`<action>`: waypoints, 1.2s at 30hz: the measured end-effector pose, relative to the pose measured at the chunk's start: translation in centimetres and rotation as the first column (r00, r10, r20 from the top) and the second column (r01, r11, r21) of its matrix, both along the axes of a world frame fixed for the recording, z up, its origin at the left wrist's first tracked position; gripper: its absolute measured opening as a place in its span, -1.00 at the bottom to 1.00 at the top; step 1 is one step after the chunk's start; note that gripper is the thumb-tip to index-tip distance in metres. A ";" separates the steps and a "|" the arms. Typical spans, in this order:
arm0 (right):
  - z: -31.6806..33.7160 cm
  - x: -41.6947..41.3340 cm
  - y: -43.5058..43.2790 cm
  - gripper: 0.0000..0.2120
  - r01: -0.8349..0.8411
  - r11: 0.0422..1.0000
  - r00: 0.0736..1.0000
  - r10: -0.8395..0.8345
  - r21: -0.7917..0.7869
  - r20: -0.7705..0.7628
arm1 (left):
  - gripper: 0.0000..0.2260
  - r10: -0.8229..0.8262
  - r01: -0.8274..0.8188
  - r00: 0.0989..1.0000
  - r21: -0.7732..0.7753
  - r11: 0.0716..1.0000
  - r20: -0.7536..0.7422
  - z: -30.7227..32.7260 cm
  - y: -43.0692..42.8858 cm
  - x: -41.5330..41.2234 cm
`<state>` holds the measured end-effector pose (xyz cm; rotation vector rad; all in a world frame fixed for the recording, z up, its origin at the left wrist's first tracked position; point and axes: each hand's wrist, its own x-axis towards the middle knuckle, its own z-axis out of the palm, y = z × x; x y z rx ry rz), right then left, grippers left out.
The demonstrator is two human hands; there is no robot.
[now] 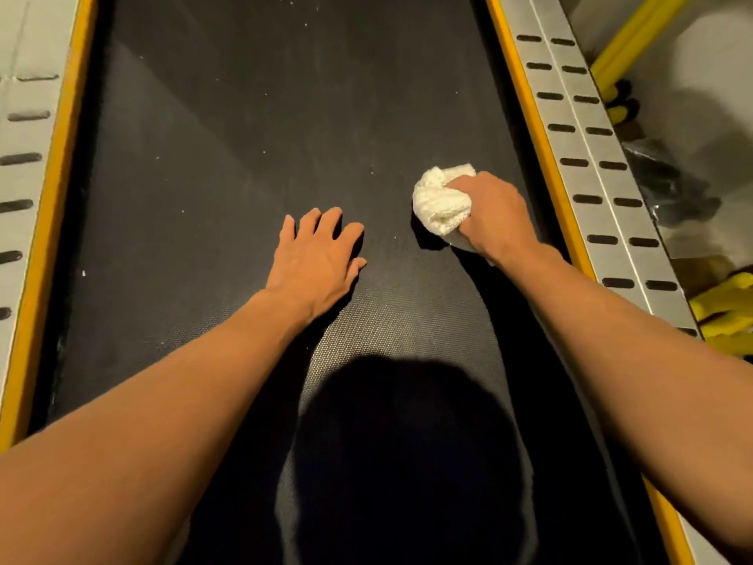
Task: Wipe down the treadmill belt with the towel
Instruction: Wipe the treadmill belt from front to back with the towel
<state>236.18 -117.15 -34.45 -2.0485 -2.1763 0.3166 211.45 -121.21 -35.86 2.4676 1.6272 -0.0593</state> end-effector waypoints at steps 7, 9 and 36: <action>1.0 0.4 -7.3 -0.64 -0.115 0.989 0.989 0.106 -0.090 -0.102 | -0.54 -0.002 -0.001 0.999 -0.072 0.997 -0.047 0.1 0.6 0.2; 0.7 1.9 -5.3 -0.66 -0.002 0.999 0.997 -0.001 -0.044 -0.076 | -0.54 0.009 -0.013 0.999 -0.082 0.997 -0.052 0.0 0.6 0.4; 1.9 3.4 -4.7 -0.36 0.178 0.983 0.977 -0.172 -0.039 0.123 | -0.56 0.072 -0.076 0.997 -0.141 0.987 -0.028 0.9 0.5 1.2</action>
